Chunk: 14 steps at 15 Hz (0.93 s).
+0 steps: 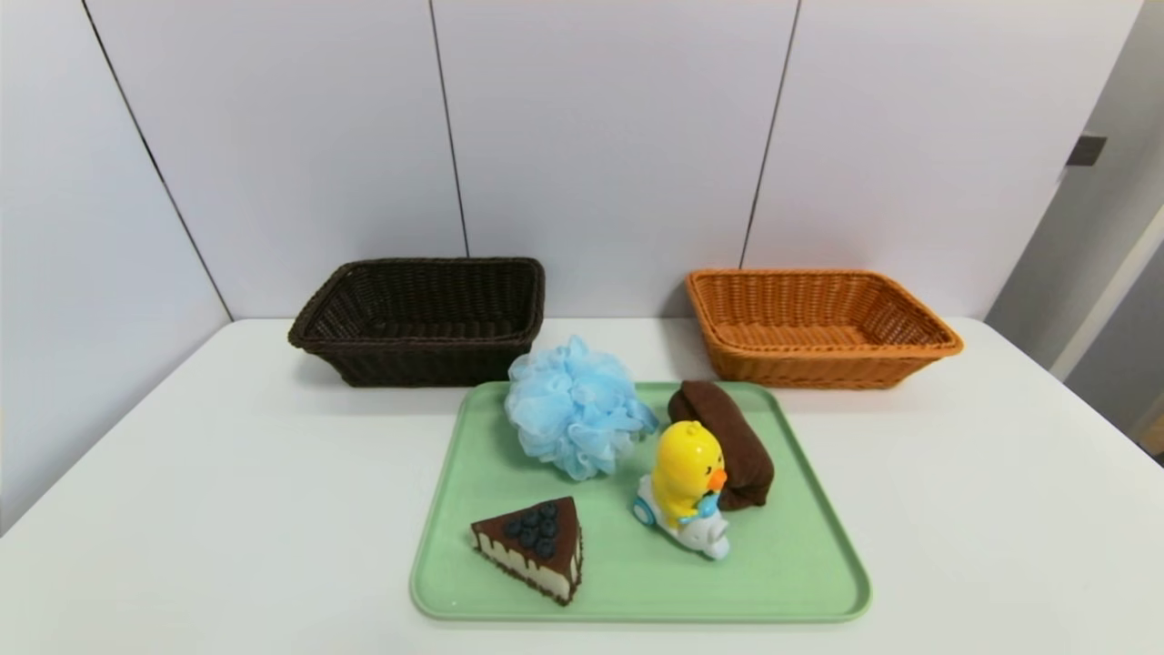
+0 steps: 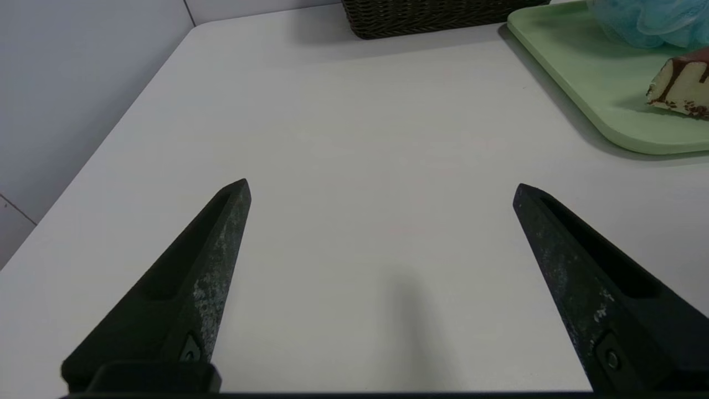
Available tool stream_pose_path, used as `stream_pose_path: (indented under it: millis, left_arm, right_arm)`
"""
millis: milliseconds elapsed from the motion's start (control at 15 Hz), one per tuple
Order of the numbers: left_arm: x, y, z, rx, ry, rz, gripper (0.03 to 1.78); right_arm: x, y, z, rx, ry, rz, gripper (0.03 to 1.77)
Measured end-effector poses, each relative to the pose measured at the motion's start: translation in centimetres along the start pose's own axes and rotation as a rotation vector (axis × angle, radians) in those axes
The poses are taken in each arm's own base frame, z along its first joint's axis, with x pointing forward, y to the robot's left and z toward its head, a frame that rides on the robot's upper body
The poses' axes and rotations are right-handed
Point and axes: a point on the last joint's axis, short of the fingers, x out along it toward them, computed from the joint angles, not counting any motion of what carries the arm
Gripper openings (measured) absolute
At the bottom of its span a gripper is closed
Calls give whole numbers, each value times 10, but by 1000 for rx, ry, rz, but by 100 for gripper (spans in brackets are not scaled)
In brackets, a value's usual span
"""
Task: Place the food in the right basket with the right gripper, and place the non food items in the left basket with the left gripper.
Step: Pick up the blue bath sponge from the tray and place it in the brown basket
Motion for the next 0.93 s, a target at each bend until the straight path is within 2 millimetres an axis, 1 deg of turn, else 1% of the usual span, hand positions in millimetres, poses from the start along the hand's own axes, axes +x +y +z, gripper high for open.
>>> stream_pose_path:
  millis: [733, 867, 933]
  left_arm:
    - [0, 0, 0, 14, 0, -20, 169]
    - [-3, 0, 7, 8, -20, -22, 169]
    - [-5, 1, 15, 5, -29, -21, 169]
  right_arm:
    - [0, 0, 0, 0, -2, -6, 170]
    - [-3, 0, 10, 14, -26, 5, 170]
    - [-6, 1, 16, 30, -28, 25, 170]
